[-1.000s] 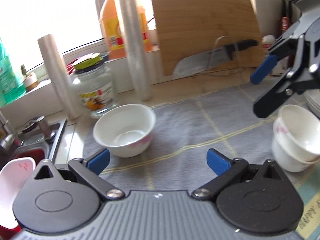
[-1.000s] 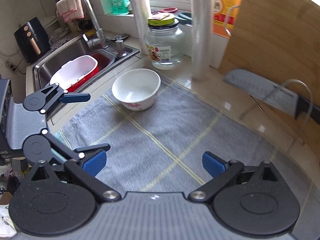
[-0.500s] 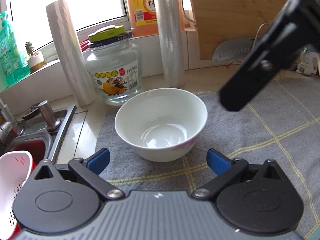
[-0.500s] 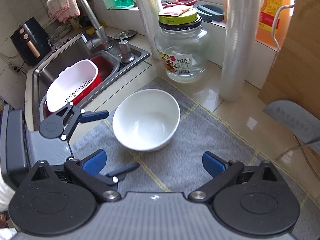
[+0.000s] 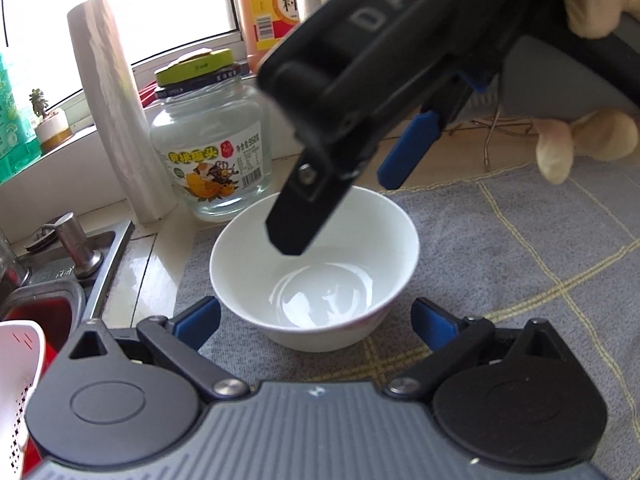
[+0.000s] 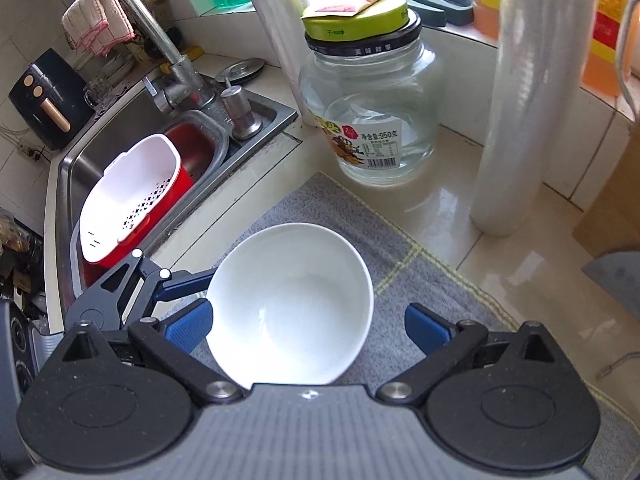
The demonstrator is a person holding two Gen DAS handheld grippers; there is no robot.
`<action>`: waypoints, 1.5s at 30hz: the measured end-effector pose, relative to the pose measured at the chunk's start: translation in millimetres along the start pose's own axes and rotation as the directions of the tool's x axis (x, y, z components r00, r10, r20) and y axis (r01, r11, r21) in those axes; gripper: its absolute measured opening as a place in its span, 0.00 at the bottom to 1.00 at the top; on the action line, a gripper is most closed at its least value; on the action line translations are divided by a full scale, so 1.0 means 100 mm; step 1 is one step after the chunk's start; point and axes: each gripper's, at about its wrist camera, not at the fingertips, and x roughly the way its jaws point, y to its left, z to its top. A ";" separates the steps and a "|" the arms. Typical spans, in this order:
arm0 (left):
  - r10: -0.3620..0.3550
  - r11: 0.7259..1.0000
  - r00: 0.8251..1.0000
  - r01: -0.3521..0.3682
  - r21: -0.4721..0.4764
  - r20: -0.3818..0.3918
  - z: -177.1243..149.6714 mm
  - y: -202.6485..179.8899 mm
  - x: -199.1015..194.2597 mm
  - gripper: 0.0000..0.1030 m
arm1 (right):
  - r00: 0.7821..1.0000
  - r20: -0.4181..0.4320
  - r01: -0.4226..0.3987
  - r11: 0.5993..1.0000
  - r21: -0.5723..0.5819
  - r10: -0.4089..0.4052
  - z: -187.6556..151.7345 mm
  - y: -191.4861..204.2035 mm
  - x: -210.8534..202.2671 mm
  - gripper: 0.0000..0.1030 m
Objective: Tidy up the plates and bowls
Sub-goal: 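Move the right tool to a third white bowl and grip its rim, then lift and carry the third bowl over the bowl stack with the right tool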
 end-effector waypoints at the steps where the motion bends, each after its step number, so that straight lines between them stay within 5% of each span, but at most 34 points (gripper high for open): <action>1: -0.002 1.000 1.000 0.002 -0.002 0.002 0.00 0.01 0.01 0.96 | 1.000 -0.003 0.000 1.000 -0.003 0.000 0.01 0.01 0.02 1.00; 14: -0.025 1.000 1.000 0.025 -0.002 0.019 0.01 0.04 0.00 0.93 | 0.999 -0.028 -0.028 1.000 -0.003 0.028 0.05 0.01 0.18 0.87; 45: -0.042 0.999 0.998 0.041 0.006 0.038 0.04 0.03 -0.06 0.92 | 0.999 -0.024 -0.022 1.000 -0.013 0.021 -0.05 0.06 0.07 0.87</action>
